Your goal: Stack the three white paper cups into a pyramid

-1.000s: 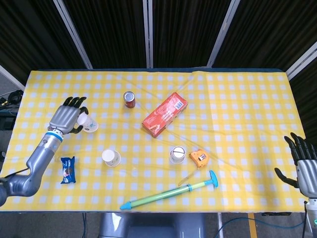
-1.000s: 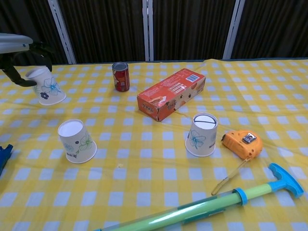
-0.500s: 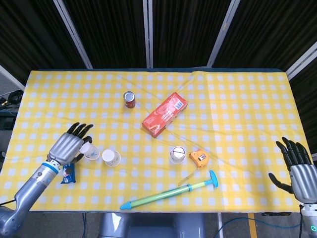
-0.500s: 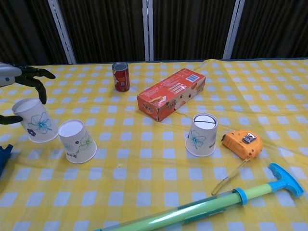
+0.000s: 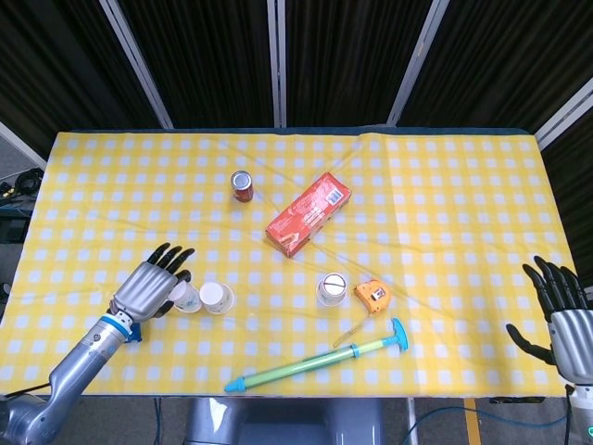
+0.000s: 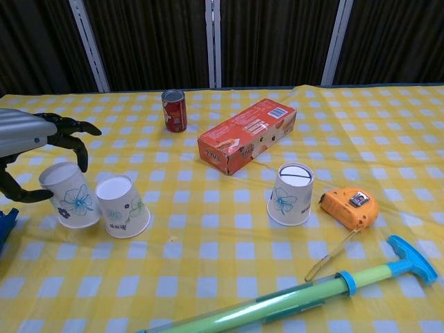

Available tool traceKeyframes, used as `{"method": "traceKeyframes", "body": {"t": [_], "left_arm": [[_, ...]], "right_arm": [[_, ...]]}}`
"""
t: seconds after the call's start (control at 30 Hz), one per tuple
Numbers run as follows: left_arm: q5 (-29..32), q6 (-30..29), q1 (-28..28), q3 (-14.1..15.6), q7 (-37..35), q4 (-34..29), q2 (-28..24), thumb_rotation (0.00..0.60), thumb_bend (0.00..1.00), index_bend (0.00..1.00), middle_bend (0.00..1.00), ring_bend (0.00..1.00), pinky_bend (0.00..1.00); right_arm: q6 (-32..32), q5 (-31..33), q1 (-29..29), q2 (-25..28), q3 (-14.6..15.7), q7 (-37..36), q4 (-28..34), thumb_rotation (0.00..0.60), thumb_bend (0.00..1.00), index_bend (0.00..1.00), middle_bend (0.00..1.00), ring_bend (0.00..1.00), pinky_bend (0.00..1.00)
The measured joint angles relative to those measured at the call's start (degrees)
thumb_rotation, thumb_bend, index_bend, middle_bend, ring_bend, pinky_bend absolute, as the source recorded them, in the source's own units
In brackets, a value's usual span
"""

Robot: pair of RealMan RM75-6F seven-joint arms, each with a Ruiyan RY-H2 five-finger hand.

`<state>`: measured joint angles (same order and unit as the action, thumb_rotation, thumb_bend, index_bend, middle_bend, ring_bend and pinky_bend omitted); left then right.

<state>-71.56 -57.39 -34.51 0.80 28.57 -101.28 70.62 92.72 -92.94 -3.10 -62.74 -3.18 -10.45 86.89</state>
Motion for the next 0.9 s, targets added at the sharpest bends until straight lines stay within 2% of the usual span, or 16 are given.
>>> {"method": "traceKeyframes", "body": {"t": [0.1,0.27,0.37,0.67,0.9], "left_arm": [[0.75,0.08,-0.04,-0.17,0.62,0.45,1.06,0.600,0.44,0.30,0.00,0.00,0.00],[0.56,-0.25,0.02,0.00,1.74,1.07,2.61,0.600,0.36,0.09,0.00,0.00,0.00],[0.17,-0.76,0.30,0.18,1.88,1.24,3.23,0.600,0.30,0.02,0.00,0.00,0.00],[-3.47,-3.80,2.43,0.99,-2.29,-0.45,2.10,0.600,0.29,0.00,0.00,0.00,0.00],[-8.61,-12.47,7.42,1.90,-8.04,-1.24,0.35,0.600,0.27,0.00,0.00,0.00,0.00]], "right_arm": [[0.06,-0.06,0.03,0.06,0.02,-0.06,0.06,0.600,0.14,0.00,0.00,0.00,0.00],[-0.20,-0.05,-0.02,0.07,0.09,0.03,0.13,0.600,0.14,0.00,0.00,0.00,0.00],[-0.25,-0.05,-0.03,0.06,0.11,0.16,0.16,0.600,0.14,0.00,0.00,0.00,0.00],[-0.72,0.08,-0.17,-0.06,0.15,0.51,0.08,0.600,0.14,0.00,0.00,0.00,0.00],[-1.89,0.57,-0.51,-0.31,0.19,0.99,-0.19,0.600,0.14,0.00,0.00,0.00,0.00]]}}
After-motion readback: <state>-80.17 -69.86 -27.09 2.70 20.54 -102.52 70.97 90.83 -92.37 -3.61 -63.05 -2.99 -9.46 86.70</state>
